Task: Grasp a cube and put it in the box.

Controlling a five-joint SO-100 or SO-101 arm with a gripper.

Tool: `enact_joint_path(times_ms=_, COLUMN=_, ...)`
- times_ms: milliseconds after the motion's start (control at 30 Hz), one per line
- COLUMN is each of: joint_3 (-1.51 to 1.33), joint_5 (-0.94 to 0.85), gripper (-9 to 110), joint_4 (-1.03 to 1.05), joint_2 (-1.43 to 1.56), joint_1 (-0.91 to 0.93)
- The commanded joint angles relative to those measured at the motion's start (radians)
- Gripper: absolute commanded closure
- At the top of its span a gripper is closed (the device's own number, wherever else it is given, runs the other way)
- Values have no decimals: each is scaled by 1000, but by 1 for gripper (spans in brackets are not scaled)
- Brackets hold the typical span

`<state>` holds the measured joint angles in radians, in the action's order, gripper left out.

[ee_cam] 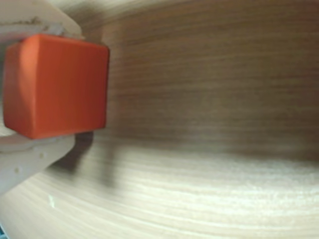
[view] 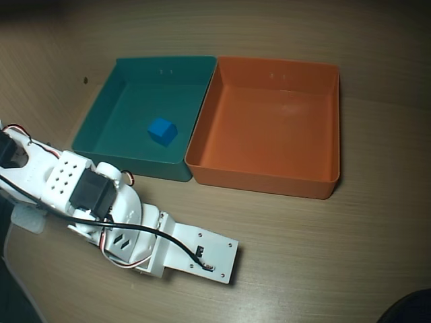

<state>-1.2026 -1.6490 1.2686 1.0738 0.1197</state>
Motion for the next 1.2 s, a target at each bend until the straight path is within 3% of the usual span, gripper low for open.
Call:
enact_joint_path(times_ms=0, joint_3=72, joint_5=6, gripper=107, joint_4=-5, joint_2=60, joint_1=5)
enact_joint_path(times_ms=367, joint_3=253, joint_5=8, gripper=107, joint_4=-5, joint_2=318, joint_1=0)
enact_joint_path(times_ms=600, joint_3=298, joint_5=8, gripper=107, joint_4=-6, joint_2=405, joint_1=-97)
enact_joint_path(times_ms=933, joint_3=310, joint_5=8, gripper=107, joint_4=-8, joint_2=393, joint_1=-322)
enact_joint_path(times_ms=1167, joint_3=413, joint_5=28, gripper=107, joint_4=-6, joint_2=298, joint_1=-385)
